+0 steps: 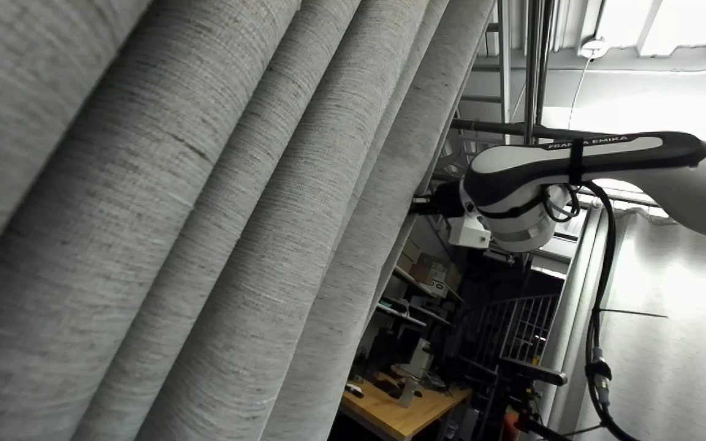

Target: Pull the curtain to the right

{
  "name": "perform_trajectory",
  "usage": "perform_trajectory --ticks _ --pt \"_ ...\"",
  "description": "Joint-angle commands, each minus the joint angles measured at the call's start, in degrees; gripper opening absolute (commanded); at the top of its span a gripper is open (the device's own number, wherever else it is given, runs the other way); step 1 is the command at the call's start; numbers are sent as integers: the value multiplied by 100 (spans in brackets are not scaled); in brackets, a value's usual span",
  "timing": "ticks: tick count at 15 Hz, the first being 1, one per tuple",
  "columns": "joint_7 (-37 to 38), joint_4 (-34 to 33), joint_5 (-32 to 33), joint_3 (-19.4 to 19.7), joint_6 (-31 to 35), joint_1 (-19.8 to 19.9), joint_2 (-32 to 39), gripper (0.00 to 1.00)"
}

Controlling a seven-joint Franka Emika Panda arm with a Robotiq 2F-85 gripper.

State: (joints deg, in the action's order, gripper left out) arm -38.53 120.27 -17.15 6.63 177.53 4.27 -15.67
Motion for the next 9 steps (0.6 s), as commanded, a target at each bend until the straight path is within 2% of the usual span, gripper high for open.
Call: perform_trajectory --ticks 1,6,9 --pt "212 -477 -246 483 -275 242 539 0" --pt "399 -998 -617 1271 -511 452 1071 0" --pt "249 -1301 -1254 1743 -804 317 1246 0"
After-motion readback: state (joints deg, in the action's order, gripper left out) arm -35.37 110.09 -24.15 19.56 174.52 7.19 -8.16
